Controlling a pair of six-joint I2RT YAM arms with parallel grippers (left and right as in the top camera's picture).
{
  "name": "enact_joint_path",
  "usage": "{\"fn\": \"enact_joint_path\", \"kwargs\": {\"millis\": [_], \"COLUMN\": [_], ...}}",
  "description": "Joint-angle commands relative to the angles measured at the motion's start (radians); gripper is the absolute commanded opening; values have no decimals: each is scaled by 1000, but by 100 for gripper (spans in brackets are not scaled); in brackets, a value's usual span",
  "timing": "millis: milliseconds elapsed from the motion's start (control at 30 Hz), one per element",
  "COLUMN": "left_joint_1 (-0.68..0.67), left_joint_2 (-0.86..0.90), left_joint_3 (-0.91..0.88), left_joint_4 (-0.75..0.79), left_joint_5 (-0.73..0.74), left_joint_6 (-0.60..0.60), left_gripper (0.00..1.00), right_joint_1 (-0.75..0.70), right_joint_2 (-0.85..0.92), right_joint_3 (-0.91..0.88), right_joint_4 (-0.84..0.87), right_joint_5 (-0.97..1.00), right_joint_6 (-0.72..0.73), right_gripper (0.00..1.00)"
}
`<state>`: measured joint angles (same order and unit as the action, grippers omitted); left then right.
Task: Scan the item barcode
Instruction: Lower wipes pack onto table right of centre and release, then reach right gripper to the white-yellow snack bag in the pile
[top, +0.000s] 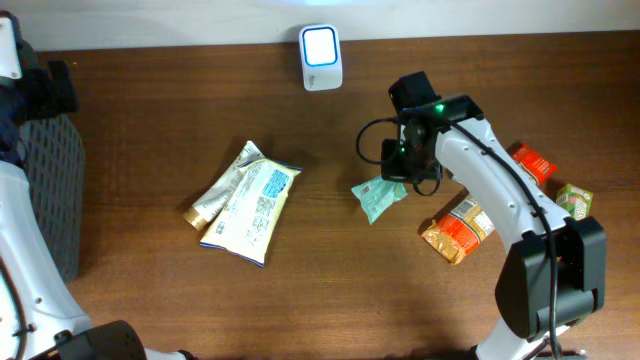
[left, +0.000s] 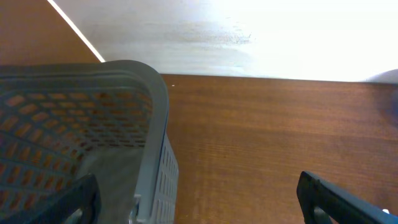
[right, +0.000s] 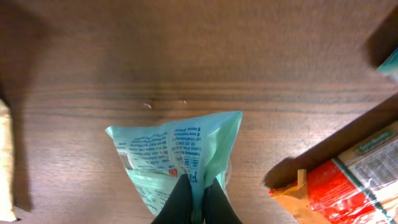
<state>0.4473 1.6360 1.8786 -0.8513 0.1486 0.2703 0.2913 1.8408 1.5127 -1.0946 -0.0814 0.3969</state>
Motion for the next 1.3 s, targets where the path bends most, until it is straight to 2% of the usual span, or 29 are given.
{"fn": "enact_joint_path", "kwargs": {"millis": [0, 233, 400, 467, 500, 567, 600, 700, 767, 800, 833, 933, 967, 1000, 1100, 1167, 1267], "left_joint_1": [-1, -1, -1, -1, -1, -1, -1, -1, -1, -1, -1, -1, -1, -1, -1, -1, -1], "left_joint_2": [-15, -15, -15, -15, -15, -15, -15, -15, -15, -15, -15, -15, -15, -15, -15, -15, -15], "left_joint_3": [7, 7, 7, 7, 7, 7, 7, 7, 7, 7, 7, 7, 7, 7, 7, 7, 7], "left_joint_4": [1, 1, 1, 1, 1, 1, 1, 1, 1, 1, 1, 1, 1, 1, 1, 1, 1], "left_joint_5": [3, 4, 4, 4, 4, 4, 3, 3, 4, 3, 3, 3, 3, 3, 3, 3, 3], "left_joint_6": [16, 15, 15, 15, 15, 16, 15, 15, 15, 15, 15, 15, 15, 15, 15, 15, 15], "left_gripper": [99, 99, 99, 99, 99, 99, 99, 99, 99, 99, 99, 99, 99, 99, 99, 99, 99], "right_joint_1": [-48, -100, -277, -317, -327, -338, -338, -338, -336, -314, -276, -113, -30, 74, 186, 223, 224], "right_joint_2": [-2, -2, -2, -2, -2, -2, -2, -3, -4, -4, -3, 0, 3, 16, 80, 162, 269], "right_joint_3": [-36, -36, -36, -36, -36, -36, -35, 6, 73, 96, 96, 96, 96, 96, 96, 99, 211], "right_joint_4": [8, -36, -143, -138, -138, -136, -136, -159, -181, -137, -86, 89, 195, 325, 485, 588, 551], "right_joint_5": [-24, -16, 14, 40, 72, 77, 77, 45, -111, -316, -411, -424, -423, -381, -304, -328, -382], "right_joint_6": [12, 8, 0, -48, -48, -48, -48, -59, -136, -217, -240, -230, -222, -197, -183, -238, -317], "right_gripper": [4, 4, 4, 13, 28, 50, 53, 53, 52, 49, 48, 49, 52, 61, 77, 78, 75]}}
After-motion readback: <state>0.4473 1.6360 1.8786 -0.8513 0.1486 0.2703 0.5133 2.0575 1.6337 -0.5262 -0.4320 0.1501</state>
